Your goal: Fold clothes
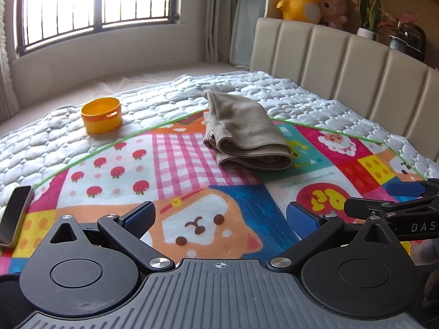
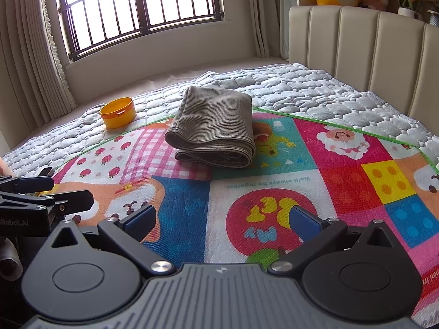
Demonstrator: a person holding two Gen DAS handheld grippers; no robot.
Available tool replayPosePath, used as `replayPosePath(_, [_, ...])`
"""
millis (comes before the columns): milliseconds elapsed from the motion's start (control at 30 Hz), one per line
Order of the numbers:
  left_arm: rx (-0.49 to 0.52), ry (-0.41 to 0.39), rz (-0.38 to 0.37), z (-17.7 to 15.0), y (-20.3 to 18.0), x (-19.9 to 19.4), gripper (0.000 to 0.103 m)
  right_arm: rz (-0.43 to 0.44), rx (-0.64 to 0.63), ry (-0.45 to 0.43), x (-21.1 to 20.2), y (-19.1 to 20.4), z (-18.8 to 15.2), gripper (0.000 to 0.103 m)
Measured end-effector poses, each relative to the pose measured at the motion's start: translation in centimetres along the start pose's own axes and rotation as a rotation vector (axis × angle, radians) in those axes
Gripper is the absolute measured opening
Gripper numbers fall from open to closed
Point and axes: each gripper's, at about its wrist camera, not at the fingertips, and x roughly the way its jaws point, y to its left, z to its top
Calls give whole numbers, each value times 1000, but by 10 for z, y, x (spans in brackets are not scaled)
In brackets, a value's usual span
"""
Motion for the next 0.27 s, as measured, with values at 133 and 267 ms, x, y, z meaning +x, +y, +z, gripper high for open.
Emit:
replayPosePath(133, [-28,-18,-11,0,5,-1,103,0,1,-1,0,0,0,103])
replayPosePath(267, [-45,-48,-5,-1,6,-6,103,5,26,7,1,-4,1,103])
